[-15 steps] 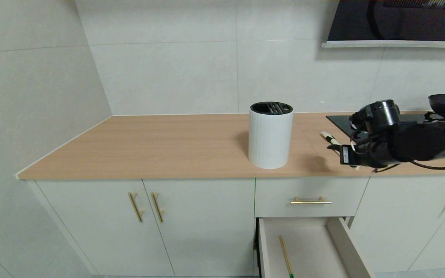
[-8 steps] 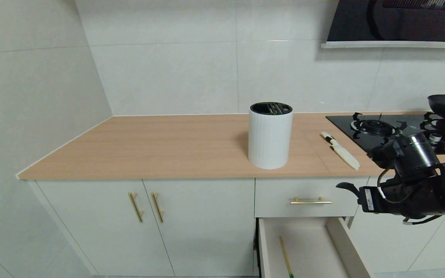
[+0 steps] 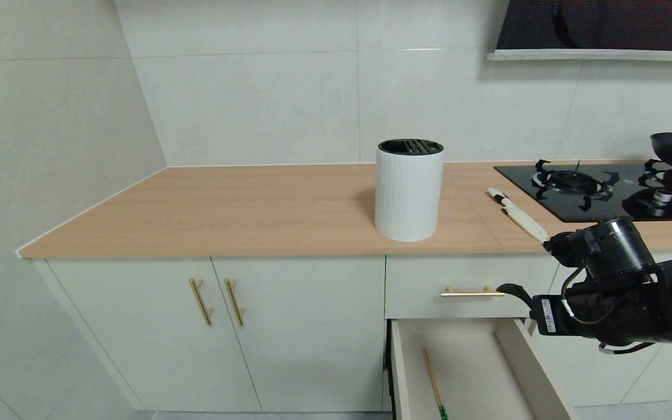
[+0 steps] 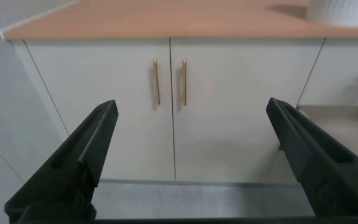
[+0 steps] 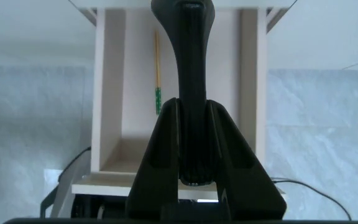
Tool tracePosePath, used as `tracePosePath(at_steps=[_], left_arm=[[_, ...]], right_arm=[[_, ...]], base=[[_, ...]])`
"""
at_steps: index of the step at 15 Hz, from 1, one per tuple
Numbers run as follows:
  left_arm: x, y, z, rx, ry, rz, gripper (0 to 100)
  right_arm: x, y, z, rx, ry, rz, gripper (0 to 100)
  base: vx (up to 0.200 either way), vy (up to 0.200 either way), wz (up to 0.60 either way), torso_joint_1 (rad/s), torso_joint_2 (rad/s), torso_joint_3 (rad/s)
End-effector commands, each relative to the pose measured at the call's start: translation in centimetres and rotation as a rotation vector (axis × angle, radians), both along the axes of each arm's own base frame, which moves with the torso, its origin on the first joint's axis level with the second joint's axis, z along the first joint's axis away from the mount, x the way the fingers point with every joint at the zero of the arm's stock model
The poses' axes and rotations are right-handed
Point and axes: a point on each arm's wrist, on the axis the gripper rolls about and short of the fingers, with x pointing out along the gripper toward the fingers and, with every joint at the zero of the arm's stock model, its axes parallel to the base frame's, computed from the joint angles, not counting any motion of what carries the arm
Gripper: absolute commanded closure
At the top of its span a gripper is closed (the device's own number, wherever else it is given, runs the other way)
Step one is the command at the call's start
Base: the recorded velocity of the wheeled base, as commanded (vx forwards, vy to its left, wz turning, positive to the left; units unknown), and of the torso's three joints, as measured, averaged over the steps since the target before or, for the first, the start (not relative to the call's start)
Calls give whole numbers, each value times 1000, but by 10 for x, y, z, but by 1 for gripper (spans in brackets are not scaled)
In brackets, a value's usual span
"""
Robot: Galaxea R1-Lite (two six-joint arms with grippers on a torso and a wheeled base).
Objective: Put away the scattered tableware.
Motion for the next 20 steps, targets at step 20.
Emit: tracePosePath(at_steps=[20], left_arm=[[0,0,0,0,0,1,0]], right_arm=[[1,1,-17,-10,28,0,100]], base=[[0,0,0,-146,428,277]])
